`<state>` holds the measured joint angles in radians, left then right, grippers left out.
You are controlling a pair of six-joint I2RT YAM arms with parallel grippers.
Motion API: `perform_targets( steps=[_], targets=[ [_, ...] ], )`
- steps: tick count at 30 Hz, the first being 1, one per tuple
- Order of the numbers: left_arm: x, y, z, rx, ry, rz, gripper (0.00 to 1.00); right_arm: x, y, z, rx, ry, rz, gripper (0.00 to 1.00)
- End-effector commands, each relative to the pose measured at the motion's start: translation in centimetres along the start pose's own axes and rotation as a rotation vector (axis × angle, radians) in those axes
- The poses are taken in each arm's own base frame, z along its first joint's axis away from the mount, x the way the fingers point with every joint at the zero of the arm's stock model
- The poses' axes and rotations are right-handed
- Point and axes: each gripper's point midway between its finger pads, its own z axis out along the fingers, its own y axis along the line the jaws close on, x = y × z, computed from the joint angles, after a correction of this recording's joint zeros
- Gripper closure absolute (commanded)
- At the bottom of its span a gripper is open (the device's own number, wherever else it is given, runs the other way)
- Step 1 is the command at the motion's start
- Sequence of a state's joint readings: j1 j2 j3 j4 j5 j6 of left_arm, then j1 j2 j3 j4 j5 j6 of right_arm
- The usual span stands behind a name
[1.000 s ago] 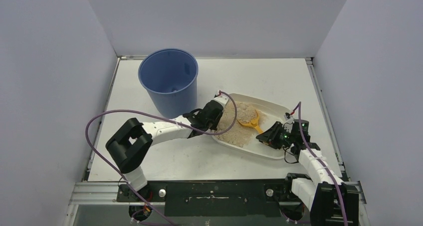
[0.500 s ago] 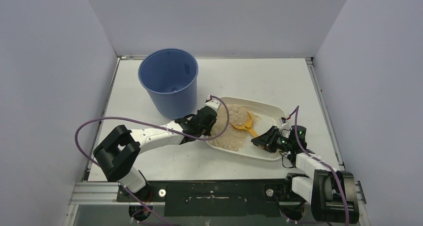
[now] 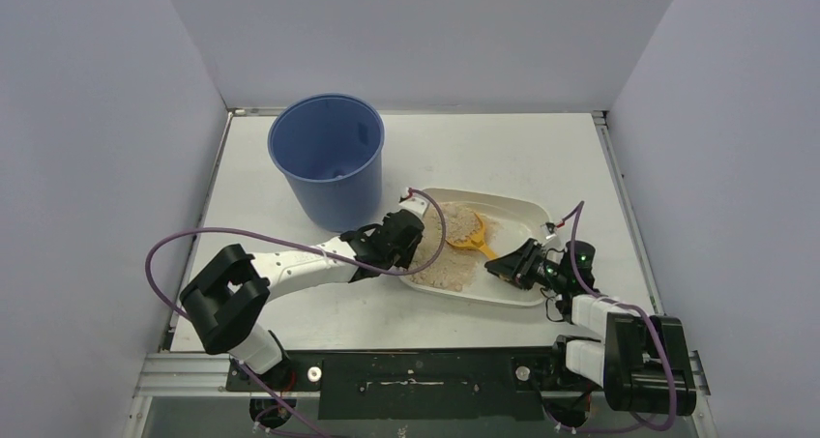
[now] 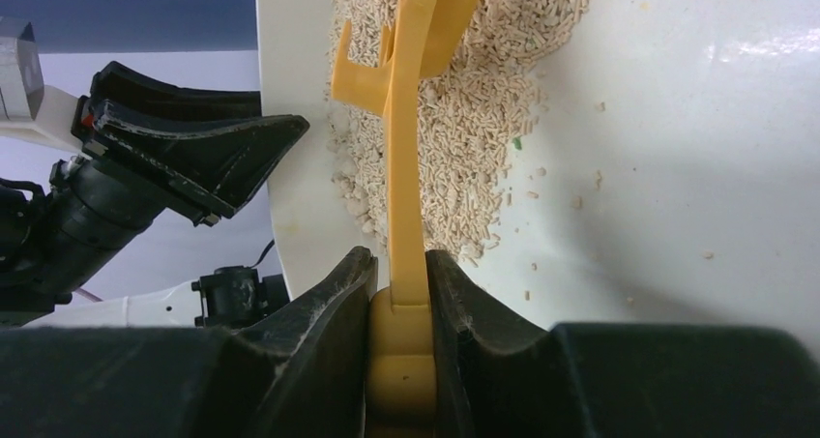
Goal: Clean the litter box
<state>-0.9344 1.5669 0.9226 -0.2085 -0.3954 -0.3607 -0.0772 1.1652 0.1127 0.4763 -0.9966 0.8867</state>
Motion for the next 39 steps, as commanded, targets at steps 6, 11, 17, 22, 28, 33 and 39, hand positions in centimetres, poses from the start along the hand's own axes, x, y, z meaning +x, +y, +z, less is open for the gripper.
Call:
perform_targets(
  steps=[6,11,17,22,28,33,39],
  targets=[
    [-4.4,-0.8,-2.3,0.009,-0.106,-0.050,0.49,-2.3,2.4,-0.5,-0.075,-0.121,-0.114,1.00],
    [-5.4,-0.4,-3.2,-0.003,-0.136,-0.075,0.41,-2.0,3.1,-0.7,-0.114,-0.132,-0.096,1.00],
    [-7.0,-0.1,-4.6,0.001,-0.185,-0.102,0.36,-1.9,4.8,-1.2,-0.188,-0.146,-0.101,1.00],
    [-8.1,-0.2,-5.6,0.021,-0.213,-0.121,0.34,-1.7,5.5,-1.5,-0.220,-0.144,-0.107,1.00],
    [-9.1,-0.3,-6.4,0.036,-0.235,-0.135,0.32,-1.3,5.8,-1.7,-0.238,-0.135,-0.116,1.00],
    [-9.9,-0.5,-6.9,0.046,-0.250,-0.140,0.29,-1.0,6.8,-2.1,-0.274,-0.124,-0.140,1.00],
    [-12.0,-0.4,-8.8,0.064,-0.289,-0.131,0.22,0.2,7.2,-2.7,-0.309,-0.107,-0.134,1.00]
  ],
)
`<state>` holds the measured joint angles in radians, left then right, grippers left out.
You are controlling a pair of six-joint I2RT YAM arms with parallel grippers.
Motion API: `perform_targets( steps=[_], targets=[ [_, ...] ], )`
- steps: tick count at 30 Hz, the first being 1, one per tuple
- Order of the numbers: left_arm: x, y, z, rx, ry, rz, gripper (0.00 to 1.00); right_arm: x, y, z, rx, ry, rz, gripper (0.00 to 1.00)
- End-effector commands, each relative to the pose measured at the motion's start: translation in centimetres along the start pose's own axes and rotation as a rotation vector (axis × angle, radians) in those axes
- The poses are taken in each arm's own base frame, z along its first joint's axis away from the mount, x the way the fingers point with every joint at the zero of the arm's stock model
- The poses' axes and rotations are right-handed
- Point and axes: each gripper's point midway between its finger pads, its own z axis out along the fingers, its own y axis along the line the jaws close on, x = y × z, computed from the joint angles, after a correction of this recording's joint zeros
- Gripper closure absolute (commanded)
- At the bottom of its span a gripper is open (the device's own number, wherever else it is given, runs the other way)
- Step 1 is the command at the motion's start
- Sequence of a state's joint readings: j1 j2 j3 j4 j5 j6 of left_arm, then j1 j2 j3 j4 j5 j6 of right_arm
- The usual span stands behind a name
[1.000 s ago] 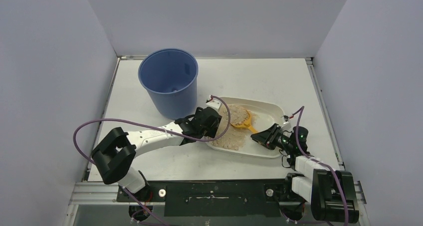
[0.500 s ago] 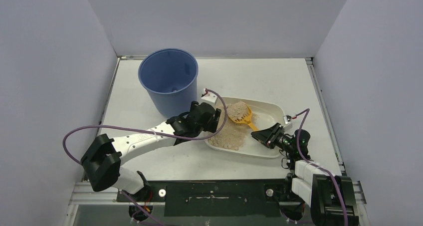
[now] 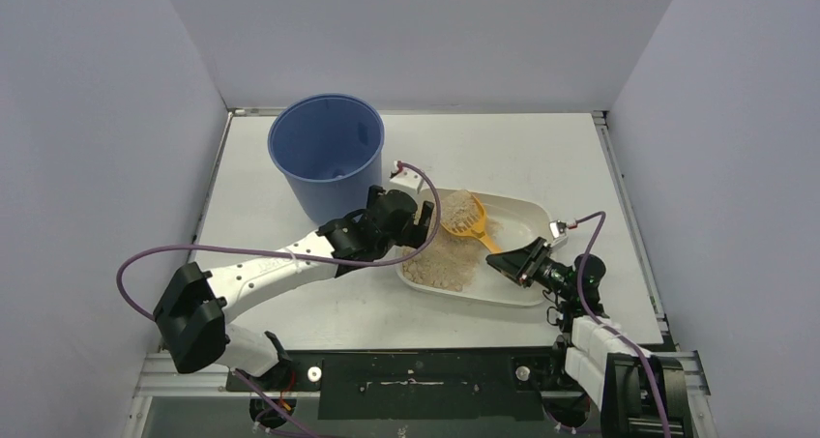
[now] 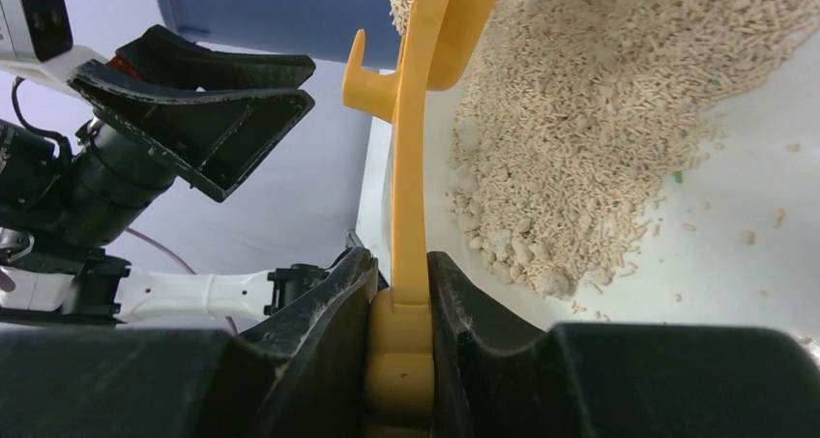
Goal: Clean the litter box
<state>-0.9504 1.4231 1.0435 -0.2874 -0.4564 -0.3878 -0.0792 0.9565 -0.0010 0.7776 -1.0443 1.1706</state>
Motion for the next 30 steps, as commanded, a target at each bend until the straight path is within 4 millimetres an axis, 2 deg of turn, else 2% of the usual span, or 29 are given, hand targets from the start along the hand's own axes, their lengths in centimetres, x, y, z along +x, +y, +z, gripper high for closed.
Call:
perform_targets(
  steps=[1,3,5,6,9,12,15,19,21,22,25,28,30],
  targets=[
    [-5.5,-0.9,-3.0,0.057,-0.116,-0.041,0.20,0.3,2.2,-0.6,-0.103,-0.007,-0.097,1.00],
    [-6.6,-1.3,-3.8,0.087,-0.133,-0.038,0.13,0.5,3.1,-0.7,-0.139,-0.002,-0.110,1.00],
    [-8.0,-1.7,-4.8,0.115,-0.151,-0.040,0.09,0.4,3.1,-0.7,-0.133,-0.001,-0.100,1.00],
    [-8.7,-2.1,-5.4,0.138,-0.162,-0.040,0.03,0.4,3.0,-0.7,-0.125,-0.016,-0.081,1.00],
    [-10.7,-2.8,-6.9,0.193,-0.195,-0.038,0.03,1.2,4.6,-0.9,-0.190,-0.005,-0.098,1.00],
    [-12.3,-3.4,-8.4,0.242,-0.227,-0.036,0.03,0.9,4.1,-1.0,-0.166,-0.037,-0.048,1.00],
    [-13.5,-3.9,-9.5,0.283,-0.255,-0.038,0.03,2.4,5.5,-1.0,-0.226,-0.012,-0.025,1.00],
    [-14.5,-3.9,-10.6,0.302,-0.279,-0.031,0.03,2.3,4.3,-1.3,-0.198,-0.059,0.070,1.00],
    [-14.8,-3.8,-11.1,0.303,-0.287,-0.029,0.03,3.1,6.2,-1.1,-0.249,-0.014,0.033,1.00],
    [-15.0,-3.6,-11.4,0.303,-0.292,-0.029,0.03,3.3,6.4,-1.0,-0.249,0.006,0.029,1.00],
    [-15.1,-3.3,-12.0,0.301,-0.306,-0.031,0.03,2.8,5.1,-1.0,-0.207,-0.050,0.093,1.00],
    [-15.3,-3.0,-12.6,0.306,-0.316,-0.030,0.03,3.6,6.2,-1.0,-0.237,0.000,0.059,1.00],
    [-15.1,-2.9,-12.7,0.306,-0.315,-0.028,0.03,3.0,4.9,-0.8,-0.185,-0.033,0.110,1.00]
  ],
)
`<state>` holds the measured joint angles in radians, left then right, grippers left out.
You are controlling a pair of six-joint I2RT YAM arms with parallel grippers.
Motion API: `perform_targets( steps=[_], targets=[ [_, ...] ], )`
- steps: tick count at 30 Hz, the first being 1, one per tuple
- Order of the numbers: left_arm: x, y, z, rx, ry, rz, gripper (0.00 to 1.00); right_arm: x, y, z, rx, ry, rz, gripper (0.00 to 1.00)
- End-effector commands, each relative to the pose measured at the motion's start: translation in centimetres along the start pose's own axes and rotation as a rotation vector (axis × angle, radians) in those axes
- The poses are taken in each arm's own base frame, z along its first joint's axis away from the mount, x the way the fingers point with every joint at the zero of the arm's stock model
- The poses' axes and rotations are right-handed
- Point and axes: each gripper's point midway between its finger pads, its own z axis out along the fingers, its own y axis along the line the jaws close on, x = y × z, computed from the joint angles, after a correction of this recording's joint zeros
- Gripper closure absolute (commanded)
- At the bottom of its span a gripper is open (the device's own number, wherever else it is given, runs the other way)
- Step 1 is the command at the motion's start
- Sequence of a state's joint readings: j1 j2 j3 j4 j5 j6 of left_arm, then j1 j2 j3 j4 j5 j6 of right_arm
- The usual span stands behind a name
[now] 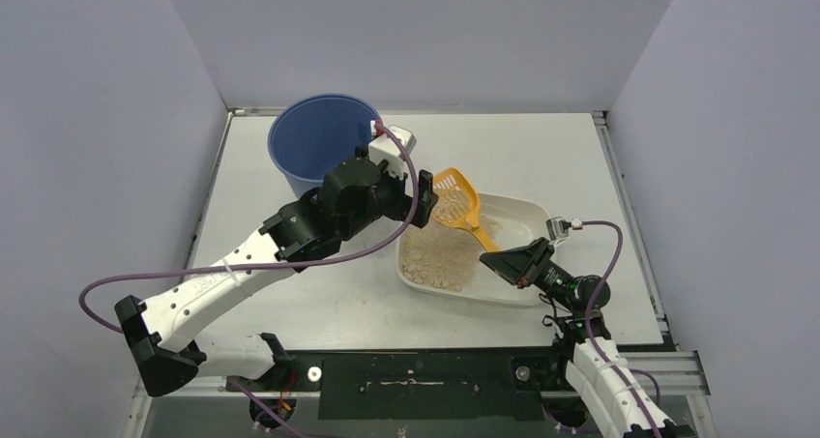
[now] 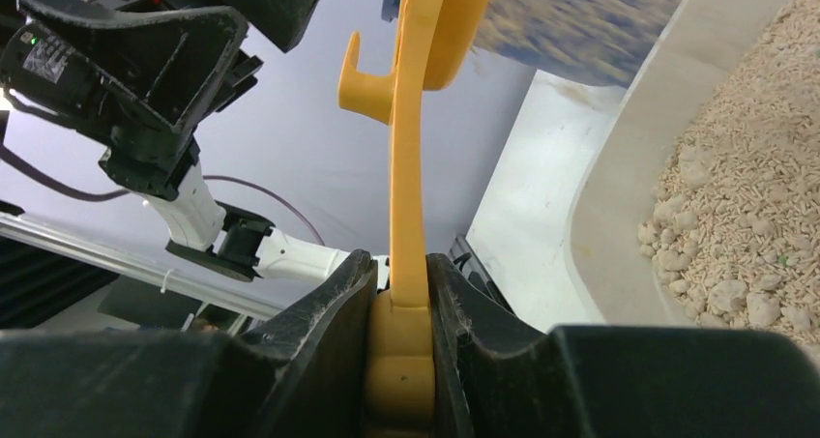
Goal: Clean the litter box
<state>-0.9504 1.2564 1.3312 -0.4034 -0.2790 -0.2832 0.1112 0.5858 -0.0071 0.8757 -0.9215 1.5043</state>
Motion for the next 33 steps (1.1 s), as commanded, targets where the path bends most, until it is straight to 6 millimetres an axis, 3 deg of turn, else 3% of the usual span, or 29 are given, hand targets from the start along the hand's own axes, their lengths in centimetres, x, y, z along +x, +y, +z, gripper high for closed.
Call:
perform_targets(
  steps=[1,3,5,8,10,12,17,20,22,25,26,29,32,33],
  targets=[
    [-2.8,-0.5,-2.1,0.038,-0.073,-0.004,0.03,1.6,-5.0,-1.6,0.108,-0.054,0.150,1.00],
    [-2.8,-0.5,-2.4,0.042,-0.070,-0.002,0.03,2.0,-4.2,-1.3,0.090,-0.015,0.122,1.00],
    [-2.5,-0.3,-2.6,0.039,-0.063,-0.001,0.03,1.7,-5.1,-1.2,0.142,-0.010,0.121,1.00],
    [-2.4,0.2,-3.0,0.019,-0.059,0.009,0.03,1.8,-3.8,-1.0,0.093,-0.004,0.088,1.00],
    [-2.3,0.5,-3.4,0.007,-0.059,0.016,0.03,1.6,-4.8,-0.9,0.163,0.004,0.077,1.00],
    [-2.3,1.0,-3.7,-0.009,-0.059,0.028,0.03,1.4,-3.6,-0.8,0.111,-0.009,0.082,1.00],
    [-1.5,2.1,-3.9,-0.056,-0.036,0.067,0.03,1.1,-3.5,-0.5,0.122,-0.001,0.061,1.00],
    [-1.4,2.9,-4.2,-0.089,-0.035,0.084,0.03,0.9,-4.4,-0.5,0.165,-0.013,0.064,1.00],
    [-1.6,3.3,-4.6,-0.104,-0.044,0.092,0.03,1.3,-2.8,-0.3,0.087,0.014,0.060,1.00],
    [-1.5,3.6,-5.0,-0.111,-0.046,0.104,0.03,0.7,-4.8,-0.3,0.186,-0.009,0.092,1.00],
    [-1.5,3.7,-5.0,-0.117,-0.047,0.108,0.03,0.5,-3.6,-0.3,0.114,-0.035,0.080,1.00],
    [-1.1,4.3,-5.3,-0.138,-0.038,0.125,0.03,0.8,-4.5,-0.2,0.161,0.004,0.089,1.00],
    [-1.0,5.2,-5.6,-0.180,-0.043,0.144,0.03,0.6,-3.2,0.0,0.109,-0.003,0.079,1.00],
    [-1.1,5.6,-5.9,-0.195,-0.050,0.150,0.03,0.6,-3.7,0.0,0.140,0.010,0.077,1.00]
  ],
)
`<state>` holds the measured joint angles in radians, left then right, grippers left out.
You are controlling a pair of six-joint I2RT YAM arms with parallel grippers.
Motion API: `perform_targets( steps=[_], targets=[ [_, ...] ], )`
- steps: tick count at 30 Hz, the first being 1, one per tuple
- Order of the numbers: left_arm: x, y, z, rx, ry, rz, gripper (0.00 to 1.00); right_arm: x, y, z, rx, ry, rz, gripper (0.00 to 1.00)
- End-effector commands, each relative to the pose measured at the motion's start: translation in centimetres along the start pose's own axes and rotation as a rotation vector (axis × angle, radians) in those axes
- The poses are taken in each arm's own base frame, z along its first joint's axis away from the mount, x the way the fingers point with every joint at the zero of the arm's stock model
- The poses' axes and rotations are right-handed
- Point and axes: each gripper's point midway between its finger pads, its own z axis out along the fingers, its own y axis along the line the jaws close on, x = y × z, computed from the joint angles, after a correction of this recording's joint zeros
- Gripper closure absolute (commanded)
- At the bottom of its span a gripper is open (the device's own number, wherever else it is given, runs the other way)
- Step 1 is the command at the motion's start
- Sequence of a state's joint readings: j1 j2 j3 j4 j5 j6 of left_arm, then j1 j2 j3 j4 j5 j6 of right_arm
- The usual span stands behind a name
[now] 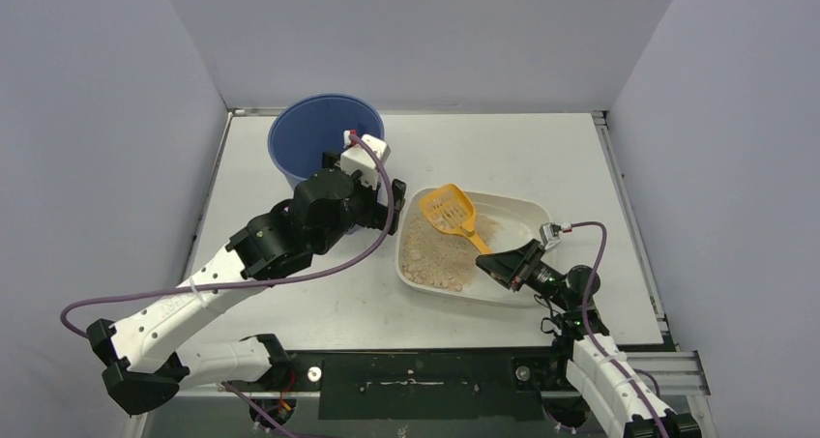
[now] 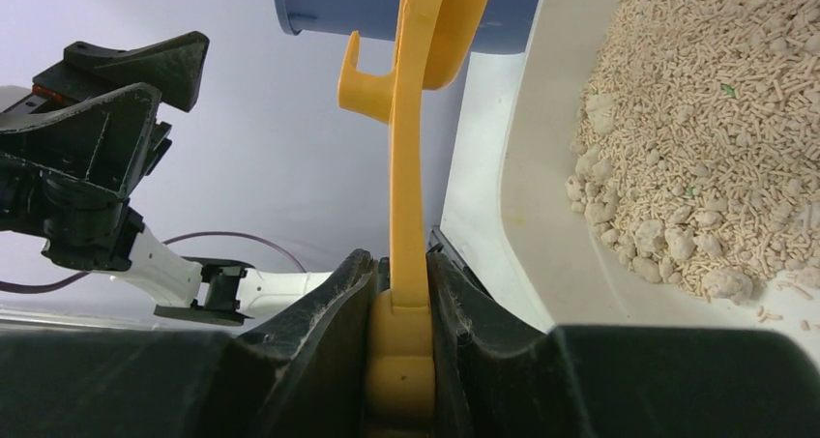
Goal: Clean the litter box
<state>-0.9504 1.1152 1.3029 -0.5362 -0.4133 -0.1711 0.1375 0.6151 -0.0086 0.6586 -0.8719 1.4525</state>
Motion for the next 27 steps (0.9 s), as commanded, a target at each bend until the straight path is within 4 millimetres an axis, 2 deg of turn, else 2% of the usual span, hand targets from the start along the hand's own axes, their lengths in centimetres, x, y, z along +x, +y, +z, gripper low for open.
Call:
perform_targets(
  steps=[1,4,8,9,10,11,13,15,16,18,21,23,27],
  targets=[
    [-0.6,2.1,-1.2,-0.080,-0.043,0.033,0.03,0.0,-0.1,0.0,-0.002,0.006,-0.059,1.00],
    [-0.8,3.3,-1.8,-0.133,-0.069,0.041,0.03,-0.3,0.6,0.0,-0.022,-0.015,-0.059,1.00],
    [-0.5,4.7,-2.4,-0.189,-0.101,0.043,0.03,-0.5,0.2,0.1,-0.004,-0.023,-0.032,1.00],
    [-0.1,4.9,-2.5,-0.196,-0.108,0.044,0.03,-0.7,0.8,0.2,-0.030,-0.035,-0.038,1.00],
    [-0.2,5.2,-2.8,-0.198,-0.127,0.040,0.02,0.1,1.2,0.4,-0.048,-0.009,-0.038,1.00],
    [-0.2,5.4,-3.0,-0.203,-0.140,0.037,0.03,0.6,1.0,0.5,-0.031,0.029,-0.040,1.00],
    [-0.1,5.6,-3.2,-0.207,-0.159,0.032,0.03,-0.7,0.0,0.5,0.047,0.013,-0.062,1.00],
    [-0.1,5.9,-3.6,-0.209,-0.184,0.025,0.03,-1.2,1.3,0.3,-0.034,-0.046,-0.043,1.00],
    [-0.1,6.0,-3.7,-0.208,-0.194,0.023,0.03,-1.0,1.6,0.5,-0.037,-0.021,-0.041,1.00],
    [0.0,6.2,-4.1,-0.213,-0.214,0.013,0.03,-1.3,-0.3,0.7,0.073,-0.001,-0.057,1.00],
    [0.1,6.5,-4.4,-0.212,-0.242,-0.002,0.03,-1.3,1.7,0.6,-0.038,-0.033,-0.047,1.00],
    [0.2,6.5,-4.5,-0.212,-0.252,-0.011,0.03,-1.3,1.5,1.0,-0.005,0.002,-0.075,1.00],
    [0.9,6.9,-4.3,-0.225,-0.257,-0.023,0.03,-1.8,2.6,1.3,-0.030,-0.003,-0.101,1.00]
  ],
)
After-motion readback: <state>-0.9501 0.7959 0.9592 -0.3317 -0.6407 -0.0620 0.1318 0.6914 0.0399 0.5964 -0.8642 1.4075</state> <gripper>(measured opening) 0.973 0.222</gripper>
